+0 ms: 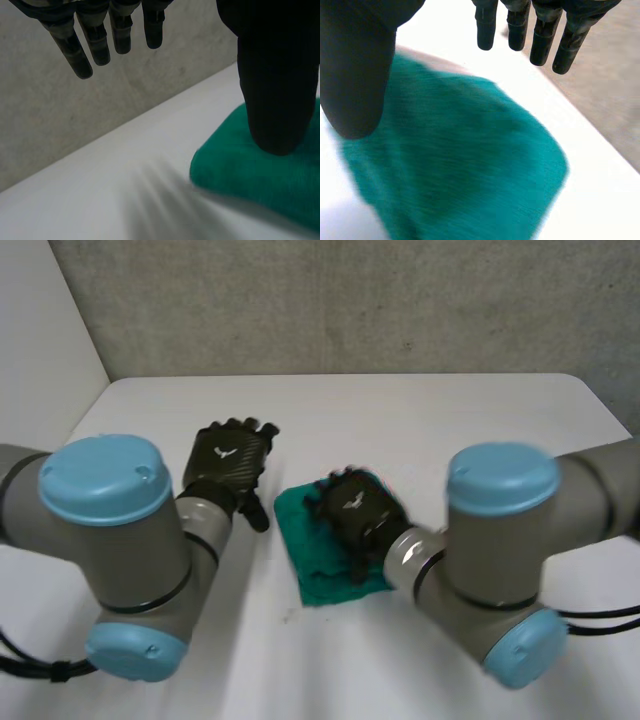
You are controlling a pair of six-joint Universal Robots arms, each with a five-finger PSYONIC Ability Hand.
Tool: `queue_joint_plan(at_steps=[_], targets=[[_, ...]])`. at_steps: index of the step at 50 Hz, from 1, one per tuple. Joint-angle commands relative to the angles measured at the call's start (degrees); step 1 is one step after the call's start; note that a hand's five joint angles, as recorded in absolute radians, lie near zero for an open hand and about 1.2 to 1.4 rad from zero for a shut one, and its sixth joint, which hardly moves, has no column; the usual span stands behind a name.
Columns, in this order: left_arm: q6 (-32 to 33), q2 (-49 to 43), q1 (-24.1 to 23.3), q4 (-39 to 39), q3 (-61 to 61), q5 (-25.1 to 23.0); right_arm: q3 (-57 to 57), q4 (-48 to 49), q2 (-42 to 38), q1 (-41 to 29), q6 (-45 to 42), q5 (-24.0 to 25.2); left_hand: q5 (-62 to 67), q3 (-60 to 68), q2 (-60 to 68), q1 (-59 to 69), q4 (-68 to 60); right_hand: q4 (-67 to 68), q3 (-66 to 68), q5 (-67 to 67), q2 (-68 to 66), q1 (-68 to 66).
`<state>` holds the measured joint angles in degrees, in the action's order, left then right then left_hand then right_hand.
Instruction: Fold the towel.
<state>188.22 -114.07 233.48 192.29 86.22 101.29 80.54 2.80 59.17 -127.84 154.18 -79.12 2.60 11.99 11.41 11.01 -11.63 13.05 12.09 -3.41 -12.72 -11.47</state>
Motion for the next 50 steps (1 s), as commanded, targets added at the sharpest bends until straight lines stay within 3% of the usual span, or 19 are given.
queue_joint_plan(at_steps=[1, 6, 17, 25, 36, 40, 41, 42, 46, 50], targets=[[-1.4, -5.4, -4.8, -0.7, -6.5, 0.2, 0.2, -0.2, 3.4, 6.0, 12.8, 1.9, -1.4, -0.8, -0.2, 0.2, 0.4, -3.1, -2.1, 3.4, 2.7, 1.5], [-4.2, -9.7, -7.6, -1.1, -7.5, 0.5, -1.7, -1.0, 0.0, 9.8, 14.8, 5.5, -1.0, -0.4, 0.1, 0.5, 0.1, -3.1, -2.1, 3.4, 2.7, 1.5], [-4.4, -17.5, -6.8, -7.9, -8.4, 3.4, -12.1, -10.1, -12.0, 12.4, 13.3, 5.5, -1.7, -1.1, -0.5, -0.1, 0.7, -3.1, -2.1, 3.4, 2.7, 1.5], [-4.3, -15.5, -5.7, -8.9, -7.2, 3.3, -12.6, -11.8, -11.8, 13.0, 12.6, 5.3, -2.0, -1.4, -0.9, -0.5, 1.1, -3.1, -2.1, 3.4, 2.7, 1.5], [-4.1, -3.8, -5.1, -8.8, -9.1, 2.9, -12.8, -11.8, -0.9, 13.4, 14.5, 4.0, -2.4, -1.8, -1.2, -0.8, 1.4, -3.1, -2.1, 3.4, 2.7, 1.5], [-4.1, 2.8, -0.9, -9.1, -9.9, 2.9, -12.9, -9.8, 5.1, 15.0, 17.4, -0.8, -2.4, -1.8, -1.2, -0.8, 1.4, -3.1, -2.1, 3.4, 2.7, 1.5], [-4.1, 4.2, 0.0, -9.4, -10.0, 2.8, -12.5, -7.7, 9.4, 16.6, 19.9, -5.2, -2.4, -1.8, -1.2, -0.8, 1.4, -3.1, -2.1, 3.4, 2.7, 1.5], [-4.1, 4.2, 0.0, -9.4, -10.0, 2.8, -12.3, -7.1, 10.8, 17.0, 20.3, -6.6, -2.4, -1.8, -1.2, -0.8, 1.4, -3.1, -2.1, 3.4, 2.7, 1.5], [-4.6, 12.0, 4.9, -15.2, -13.0, -1.5, -12.2, -5.8, 15.7, 18.9, 21.3, -10.4, -2.5, -1.9, -1.4, -1.0, 1.6, -3.1, -2.1, 3.4, 2.7, 1.5], [-5.1, 15.9, 8.2, -20.0, -13.9, -5.1, -12.2, -6.5, 18.1, 20.4, 21.1, -11.0, -2.6, -2.0, -1.4, -1.0, 1.6, -3.1, -2.1, 3.4, 2.7, 1.5]])
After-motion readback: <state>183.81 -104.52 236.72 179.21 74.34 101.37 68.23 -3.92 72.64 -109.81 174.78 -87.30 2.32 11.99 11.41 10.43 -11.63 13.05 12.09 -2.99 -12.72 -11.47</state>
